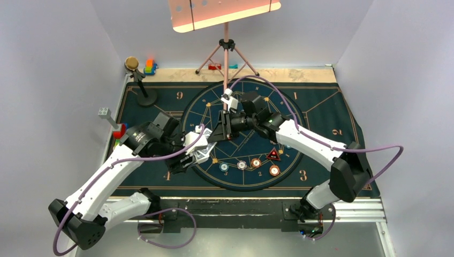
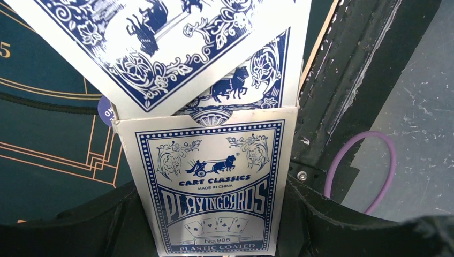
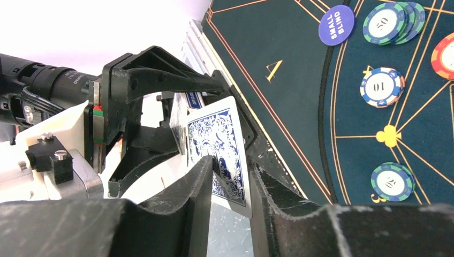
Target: Distribute texas hold em gaming equipment
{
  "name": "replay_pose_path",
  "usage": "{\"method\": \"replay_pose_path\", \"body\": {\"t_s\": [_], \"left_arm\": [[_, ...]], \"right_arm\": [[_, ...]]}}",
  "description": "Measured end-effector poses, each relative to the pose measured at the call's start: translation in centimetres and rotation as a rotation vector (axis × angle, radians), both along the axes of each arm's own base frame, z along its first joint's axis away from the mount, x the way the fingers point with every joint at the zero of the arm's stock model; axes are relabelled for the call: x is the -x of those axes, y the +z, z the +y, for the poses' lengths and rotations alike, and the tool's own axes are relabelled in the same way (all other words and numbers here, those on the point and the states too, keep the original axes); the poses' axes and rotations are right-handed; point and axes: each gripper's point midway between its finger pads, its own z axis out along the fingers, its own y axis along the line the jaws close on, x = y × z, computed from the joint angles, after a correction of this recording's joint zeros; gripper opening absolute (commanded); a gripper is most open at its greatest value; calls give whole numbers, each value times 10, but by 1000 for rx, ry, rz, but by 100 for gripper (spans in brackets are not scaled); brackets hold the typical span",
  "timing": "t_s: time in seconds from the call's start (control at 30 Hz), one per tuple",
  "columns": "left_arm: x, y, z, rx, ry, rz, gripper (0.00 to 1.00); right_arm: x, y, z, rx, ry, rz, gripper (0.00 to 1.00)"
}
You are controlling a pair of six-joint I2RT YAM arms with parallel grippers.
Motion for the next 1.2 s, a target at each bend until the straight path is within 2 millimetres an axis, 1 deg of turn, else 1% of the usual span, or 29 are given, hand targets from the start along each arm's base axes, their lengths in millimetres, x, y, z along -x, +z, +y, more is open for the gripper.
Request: {"method": "replay_pose_path", "body": {"t_s": [0.23, 0.37, 0.5, 0.57, 0.63, 0.67, 0.73, 0.8, 0.83, 0.97, 1.03, 1.1, 1.2], "left_arm": [[3, -5, 2, -9, 0, 12, 0], [5, -9, 4, -15, 1, 18, 0], [5, -9, 5, -19, 3, 15, 0], [5, -8, 5, -20, 3, 15, 0], [6, -8, 6, -22, 3, 17, 0], [7, -8, 7, -23, 3, 18, 0], [10, -8, 9, -28, 4, 22, 0], [13, -7, 11, -33, 4, 25, 0], [14, -7, 13, -36, 4, 28, 0], [16, 2, 14, -31, 2, 17, 0], [16, 6, 14, -25, 2, 8, 0], [18, 7, 15, -25, 2, 9, 0], [20, 6, 17, -33, 2, 18, 0]], "right_arm": [[-2, -1, -4, 15, -10, -3, 21], [-9, 2, -15, 23, -42, -2, 18], [-23, 17, -30, 8, -92, -29, 16], [-33, 30, -38, -7, -119, -57, 15], [-41, 39, -42, -20, -138, -78, 13], [-46, 42, -43, -24, -147, -87, 11], [-52, 40, -42, -24, -152, -92, 7], [-61, 29, -35, -16, -146, -76, 5], [-67, 20, -28, -8, -139, -63, 3], [-89, -33, 8, 49, -103, 15, 0], [-96, -62, 32, 80, -73, 58, 0], [-97, -85, 56, 97, -41, 86, 0], [-93, -109, 86, 109, -2, 112, 0]]}}
